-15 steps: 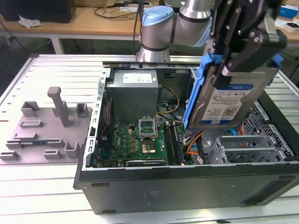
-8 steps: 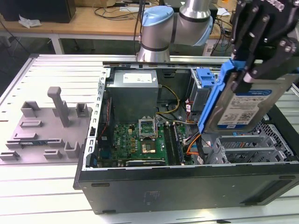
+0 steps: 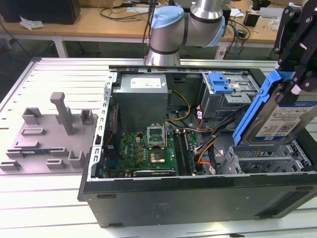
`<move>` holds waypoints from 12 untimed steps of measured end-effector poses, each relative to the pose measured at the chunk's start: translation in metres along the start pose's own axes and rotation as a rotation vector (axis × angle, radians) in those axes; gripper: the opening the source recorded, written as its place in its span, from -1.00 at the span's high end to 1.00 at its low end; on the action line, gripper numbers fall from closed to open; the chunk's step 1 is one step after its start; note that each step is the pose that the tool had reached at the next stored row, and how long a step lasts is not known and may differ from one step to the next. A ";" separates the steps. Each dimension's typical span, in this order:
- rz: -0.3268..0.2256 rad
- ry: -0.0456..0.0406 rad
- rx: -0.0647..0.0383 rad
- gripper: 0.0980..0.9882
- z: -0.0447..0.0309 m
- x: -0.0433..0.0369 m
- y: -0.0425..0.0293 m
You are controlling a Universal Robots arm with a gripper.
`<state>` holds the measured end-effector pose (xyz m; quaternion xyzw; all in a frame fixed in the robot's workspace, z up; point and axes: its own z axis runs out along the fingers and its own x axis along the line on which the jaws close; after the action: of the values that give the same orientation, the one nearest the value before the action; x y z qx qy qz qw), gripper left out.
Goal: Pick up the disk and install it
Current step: 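Insert the disk into the insertion slot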
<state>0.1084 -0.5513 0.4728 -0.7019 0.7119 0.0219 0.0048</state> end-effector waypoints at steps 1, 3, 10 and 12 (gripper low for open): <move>0.000 0.0003 0.000 0.40 0.0009 0.0008 -0.0018; 0.000 0.0003 0.000 0.40 0.0020 0.0015 -0.0042; 0.000 0.0003 0.000 0.40 0.0032 0.0028 -0.0069; 0.000 0.0003 0.000 0.40 0.0035 0.0030 -0.0061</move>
<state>0.1144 -0.5542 0.4690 -0.7019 0.7119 0.0218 0.0047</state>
